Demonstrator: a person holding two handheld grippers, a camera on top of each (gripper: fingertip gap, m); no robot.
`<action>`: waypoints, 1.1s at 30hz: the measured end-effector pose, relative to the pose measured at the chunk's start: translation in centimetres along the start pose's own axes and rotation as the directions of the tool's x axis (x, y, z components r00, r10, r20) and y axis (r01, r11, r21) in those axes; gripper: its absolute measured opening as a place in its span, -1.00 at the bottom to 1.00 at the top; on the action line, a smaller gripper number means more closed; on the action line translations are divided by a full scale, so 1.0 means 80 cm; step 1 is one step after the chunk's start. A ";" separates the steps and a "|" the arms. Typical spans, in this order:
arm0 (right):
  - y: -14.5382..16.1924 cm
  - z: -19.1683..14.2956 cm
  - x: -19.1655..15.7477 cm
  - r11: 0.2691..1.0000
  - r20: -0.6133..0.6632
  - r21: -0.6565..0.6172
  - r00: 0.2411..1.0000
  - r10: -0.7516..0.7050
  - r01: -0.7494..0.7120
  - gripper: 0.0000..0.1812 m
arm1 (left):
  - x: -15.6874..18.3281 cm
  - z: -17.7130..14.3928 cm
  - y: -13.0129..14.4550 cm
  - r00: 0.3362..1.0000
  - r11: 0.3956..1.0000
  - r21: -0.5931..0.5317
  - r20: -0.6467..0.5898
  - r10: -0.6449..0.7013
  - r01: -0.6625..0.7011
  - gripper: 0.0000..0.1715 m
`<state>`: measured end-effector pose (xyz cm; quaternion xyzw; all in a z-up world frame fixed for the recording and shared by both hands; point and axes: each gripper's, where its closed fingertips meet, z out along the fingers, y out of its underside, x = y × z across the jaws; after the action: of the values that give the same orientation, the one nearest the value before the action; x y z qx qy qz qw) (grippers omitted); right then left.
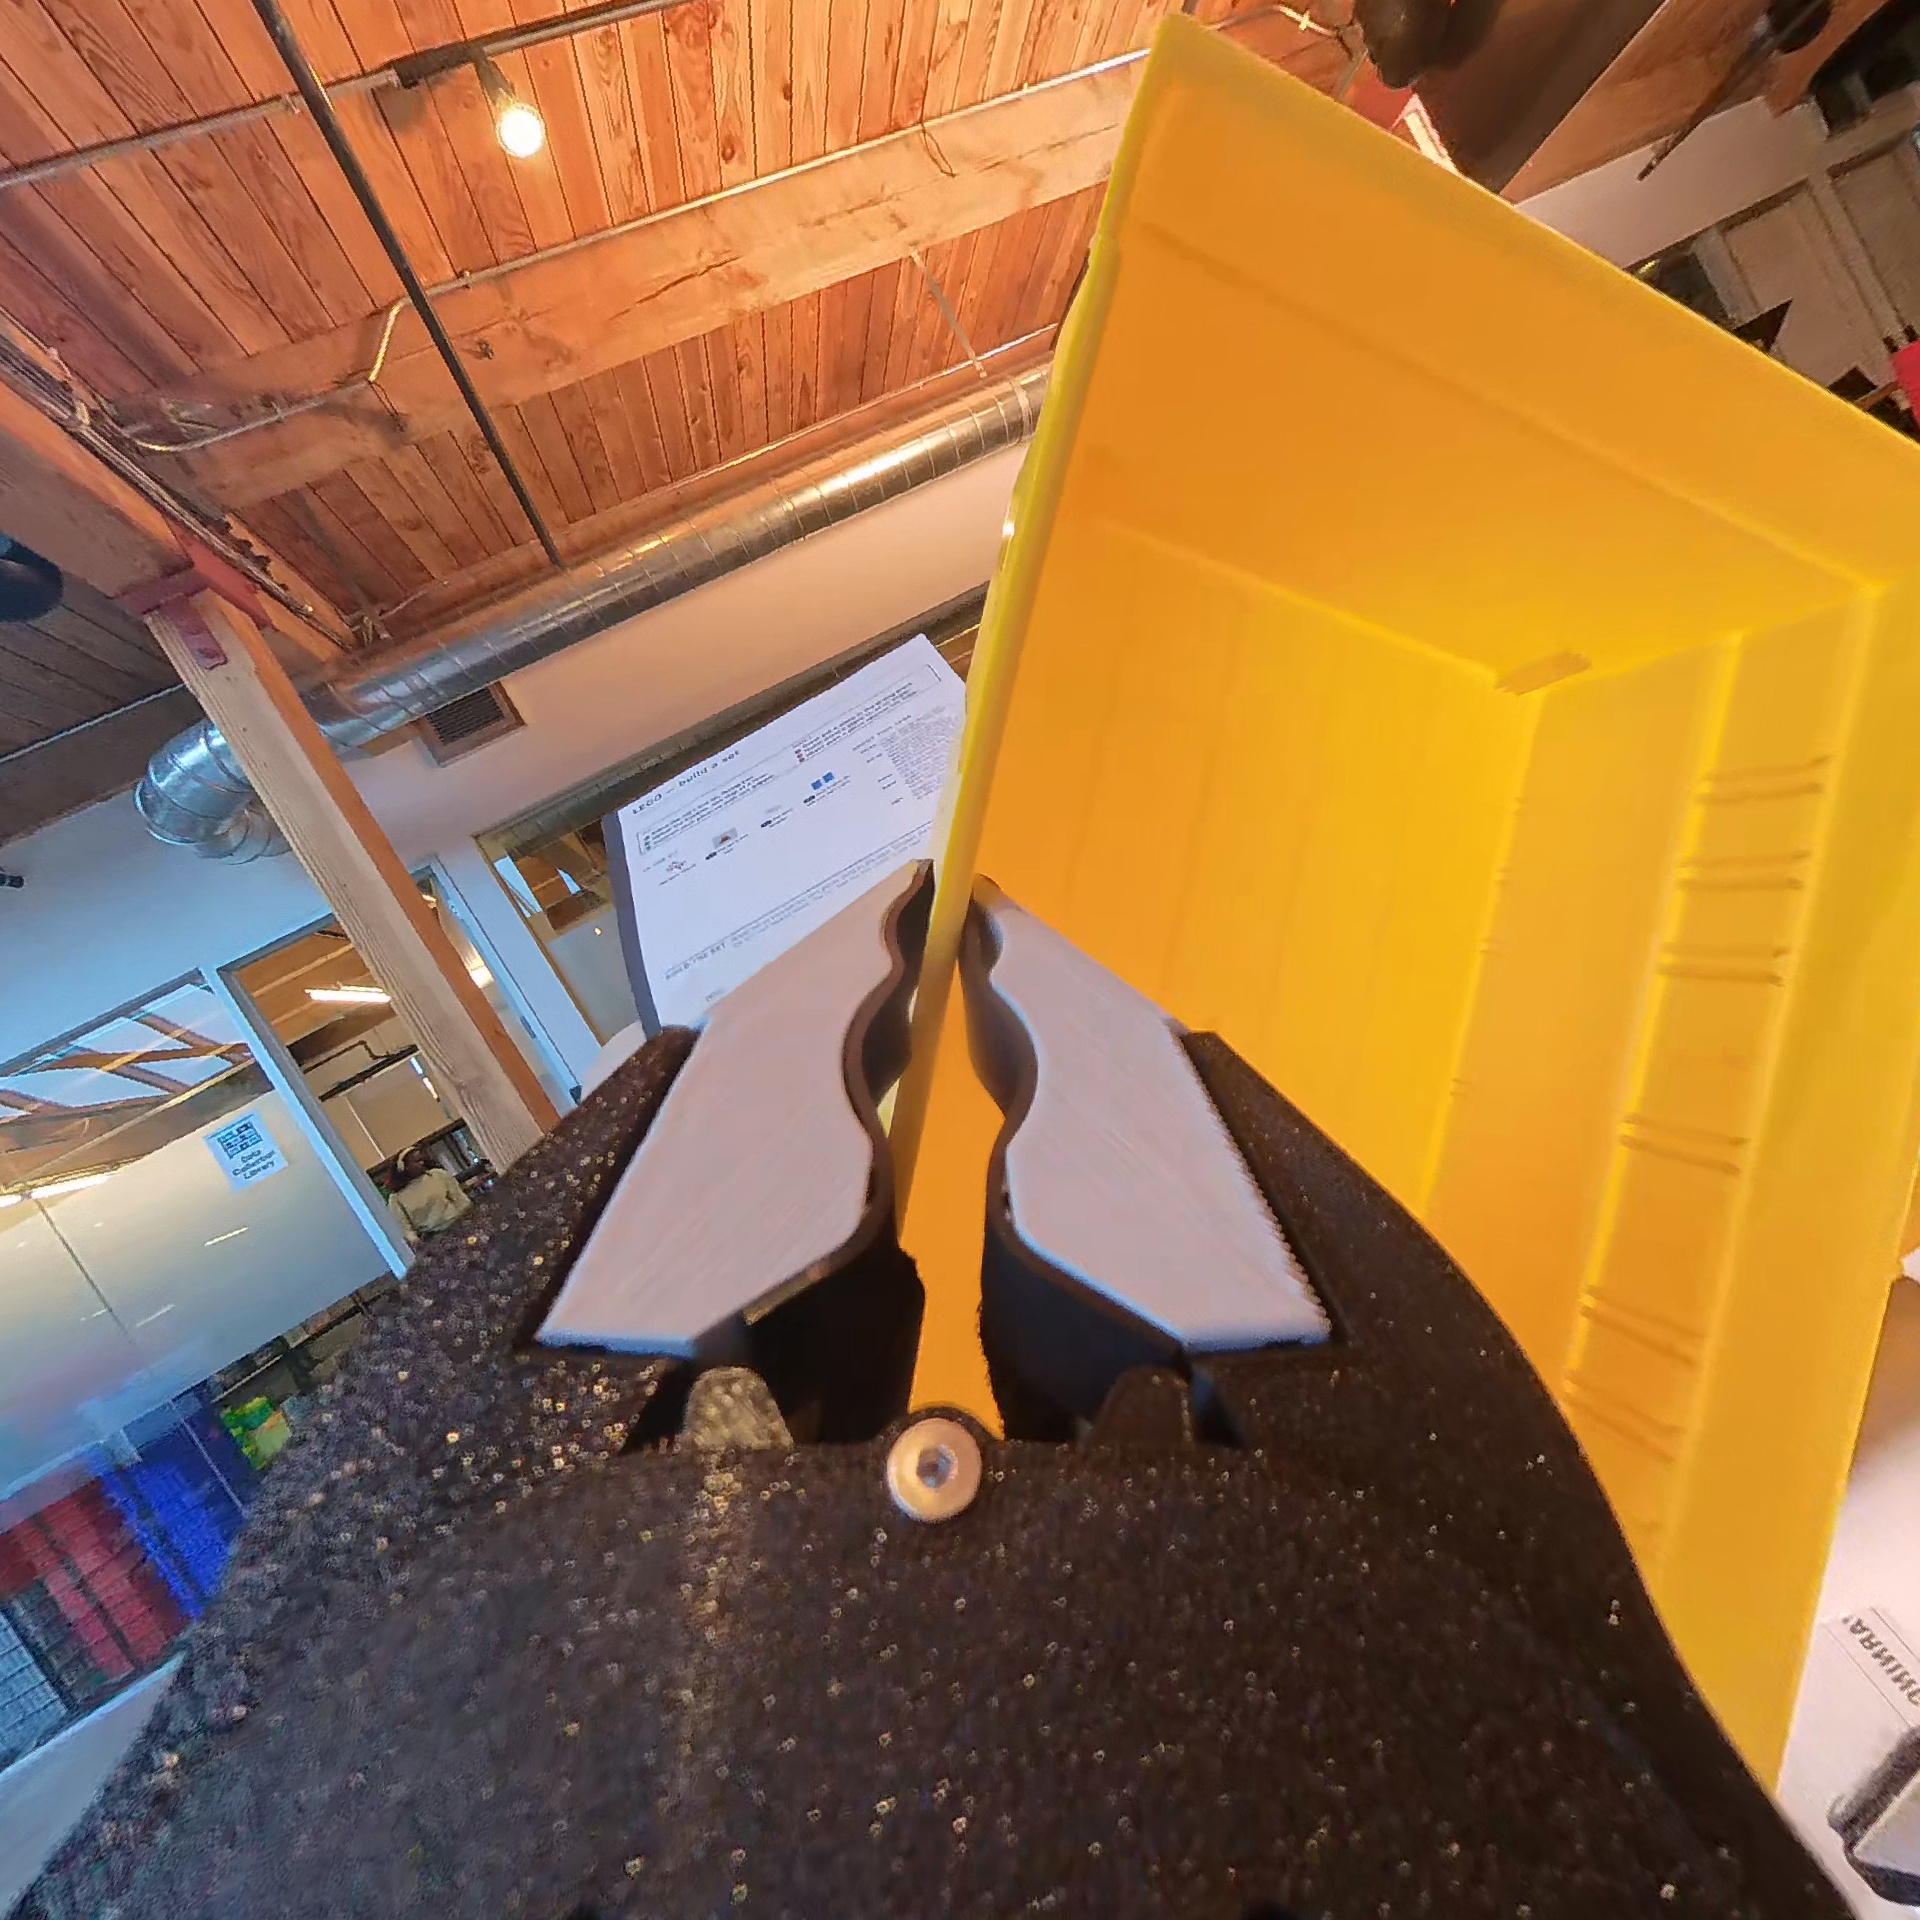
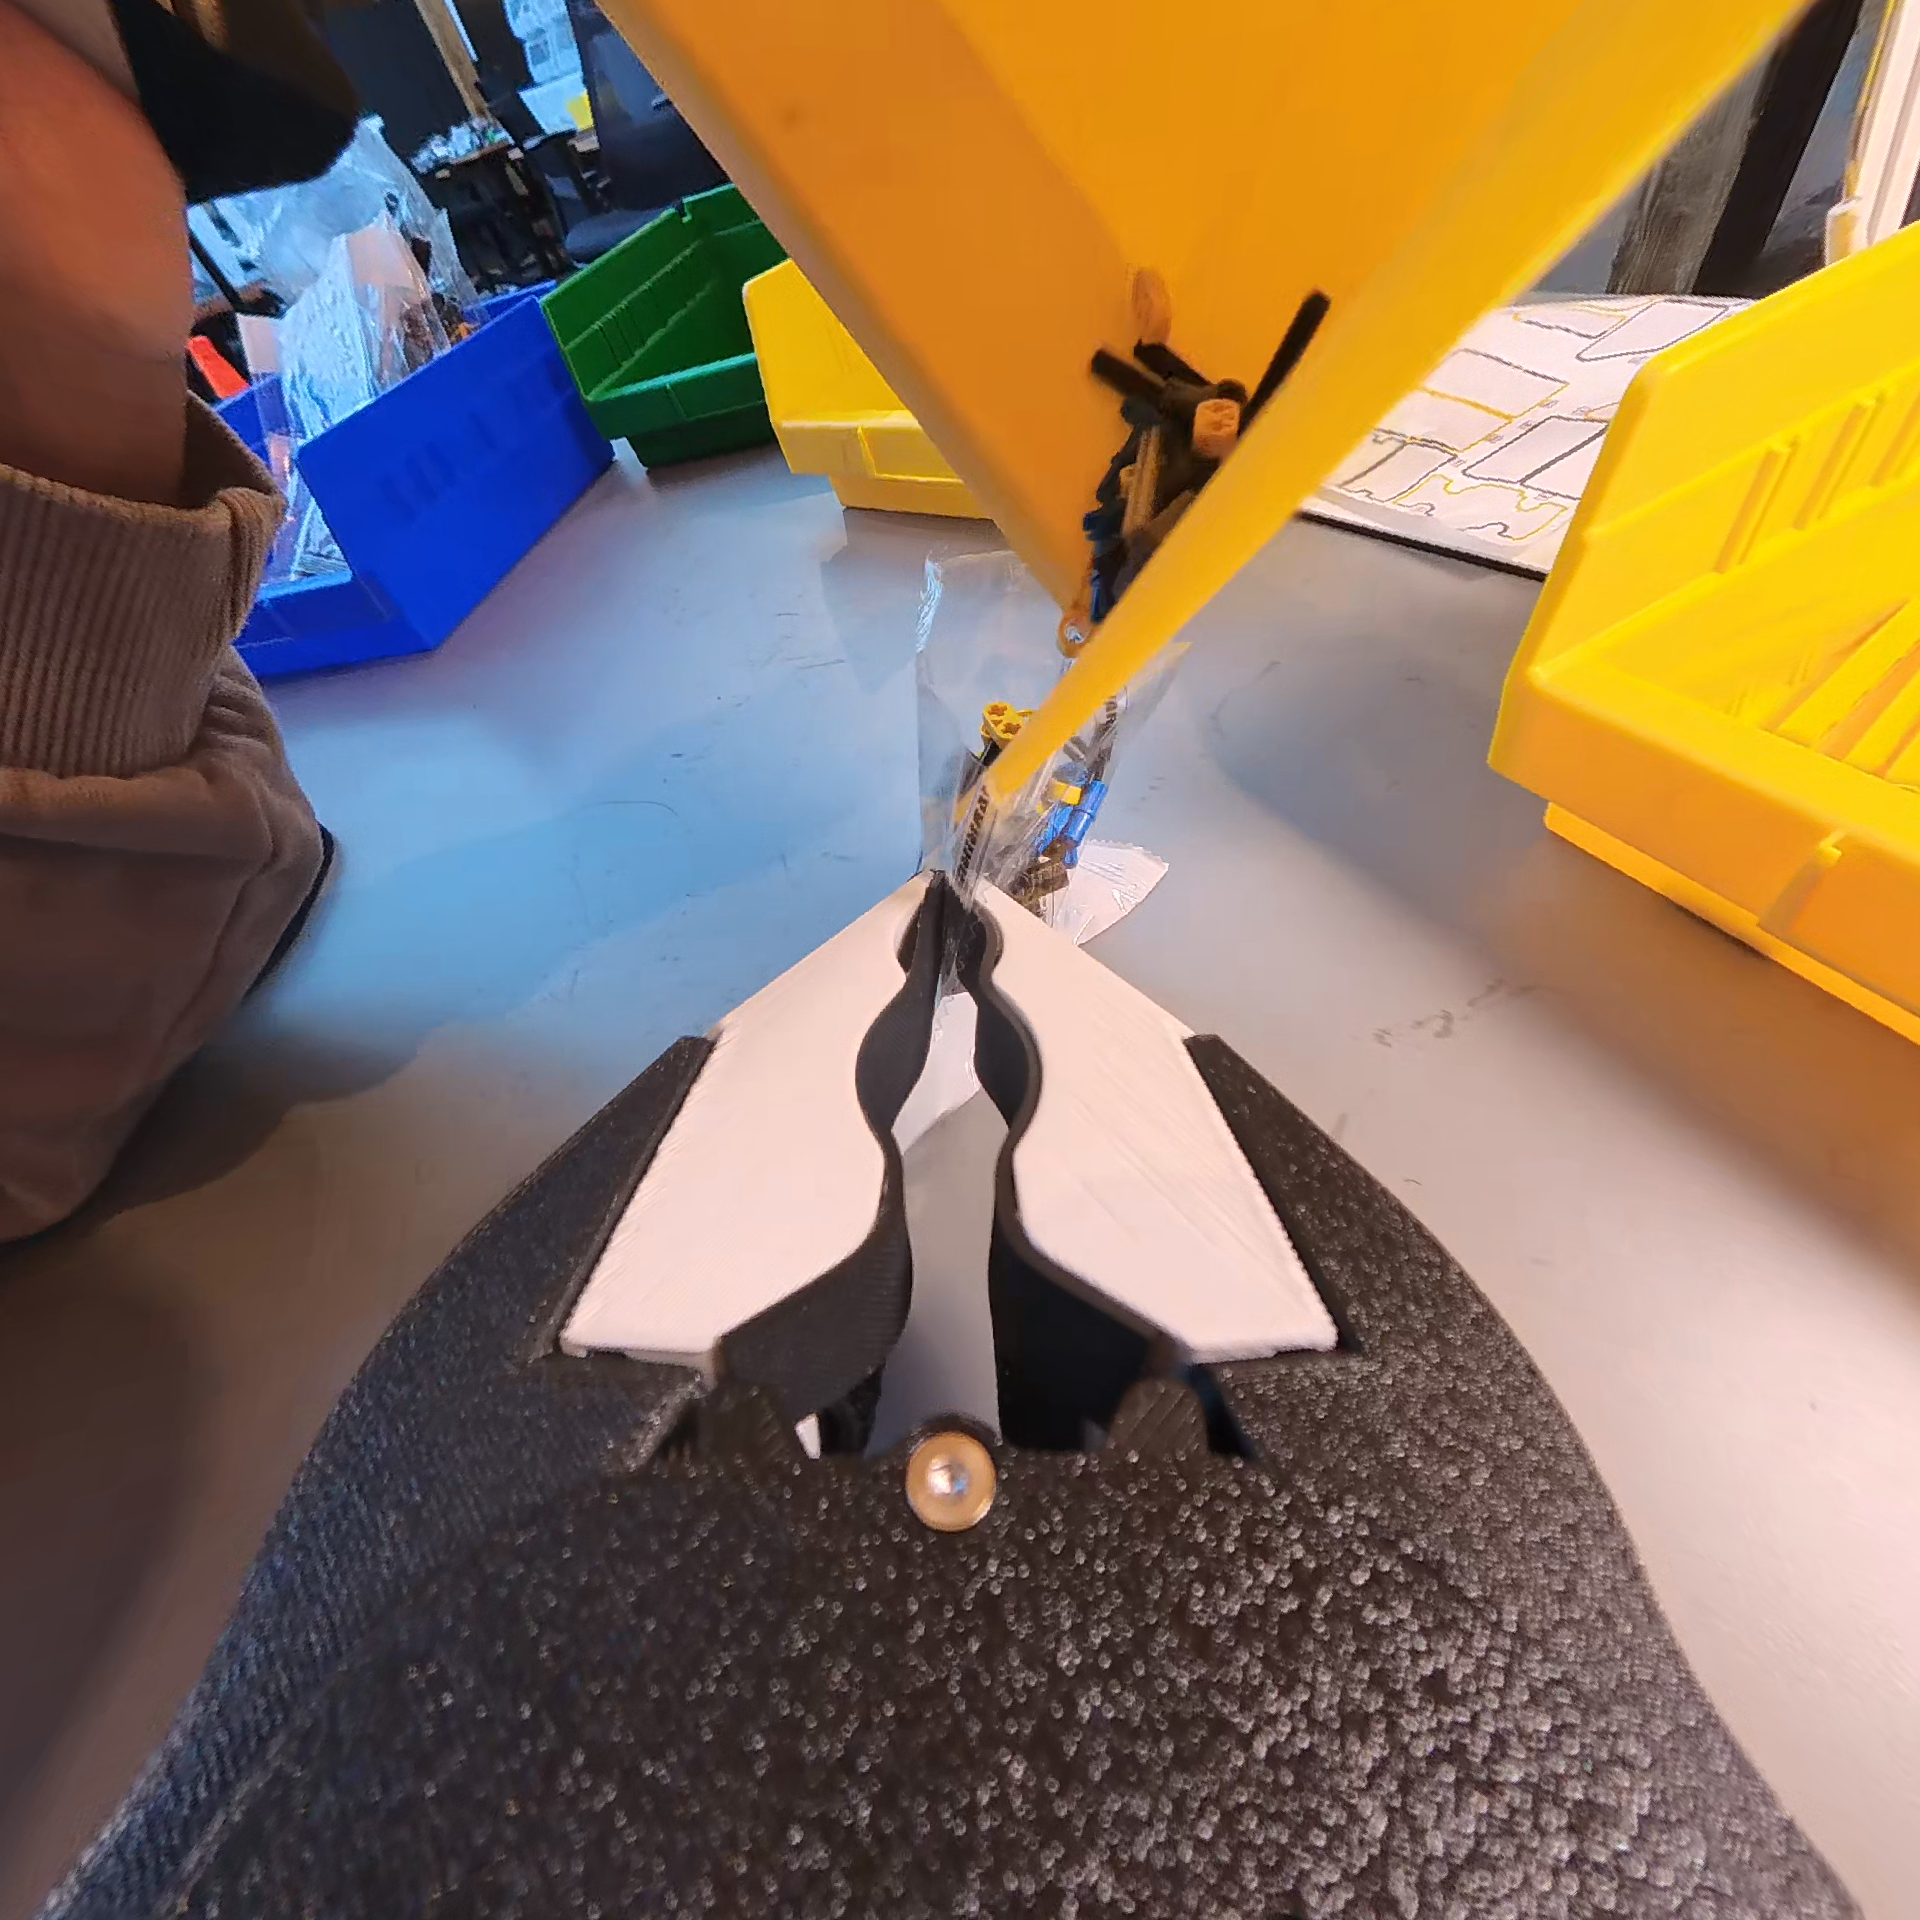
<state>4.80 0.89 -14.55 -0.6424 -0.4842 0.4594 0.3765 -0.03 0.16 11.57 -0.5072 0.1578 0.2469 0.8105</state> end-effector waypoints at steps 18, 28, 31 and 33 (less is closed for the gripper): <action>0.000 -0.001 0.000 1.000 0.001 -0.001 1.000 0.001 -0.001 -1.00 | 0.006 -0.014 -0.020 1.000 0.997 0.076 -0.002 0.018 -0.017 -0.99; 0.000 -0.002 -0.002 1.000 0.003 0.001 1.000 -0.007 0.007 -1.00 | 0.001 -0.014 -0.043 0.998 0.989 0.132 0.004 0.059 -0.059 -0.98; 0.000 -0.003 -0.002 1.000 0.001 0.001 1.000 -0.009 0.009 -1.00 | -0.002 -0.016 -0.046 0.998 0.988 0.143 0.017 0.059 -0.061 -0.99; 0.000 -0.003 -0.001 1.000 0.003 0.001 1.000 -0.006 0.006 -1.00 | -0.003 -0.017 -0.042 0.998 0.989 0.135 0.020 0.059 -0.061 -0.99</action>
<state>4.99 0.79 -14.44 -0.6400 -0.4864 0.4597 0.3776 1.67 -2.37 13.62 -0.4443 0.1829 0.2638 0.8364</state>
